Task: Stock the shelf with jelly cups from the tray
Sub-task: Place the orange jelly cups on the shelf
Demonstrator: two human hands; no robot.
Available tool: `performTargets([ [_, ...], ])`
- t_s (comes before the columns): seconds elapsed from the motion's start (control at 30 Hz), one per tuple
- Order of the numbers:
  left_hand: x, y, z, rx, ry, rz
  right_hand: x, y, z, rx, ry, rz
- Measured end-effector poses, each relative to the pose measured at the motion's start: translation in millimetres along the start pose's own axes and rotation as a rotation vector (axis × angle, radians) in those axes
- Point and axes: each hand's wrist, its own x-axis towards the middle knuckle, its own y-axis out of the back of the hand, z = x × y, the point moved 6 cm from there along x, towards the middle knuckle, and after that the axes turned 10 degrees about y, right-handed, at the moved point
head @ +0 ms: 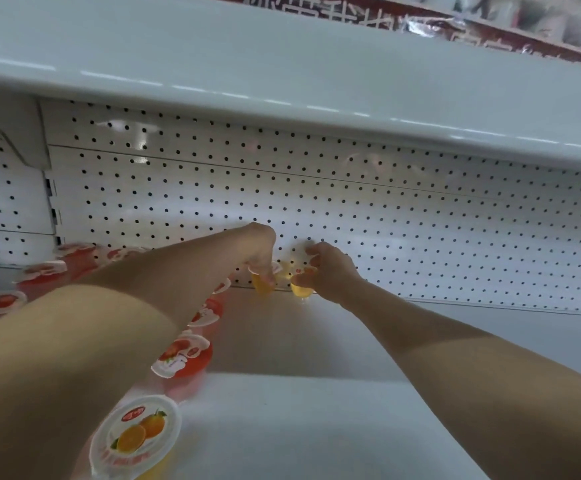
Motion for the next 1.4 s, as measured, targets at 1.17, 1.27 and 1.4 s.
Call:
performTargets([
  [1.17,-290,5,386,-0.592,-0.183,0.294,-354,372,207,-0.376,-0.057,0.165],
  [1.27,-318,-15,439,-0.64,-0.226,0.284,-399,399,247,-0.407,-0.108,0.163],
  [1.4,-352,-53,501,-0.672,-0.275,0.256,-458,419,294,-0.444,-0.165,0.125],
])
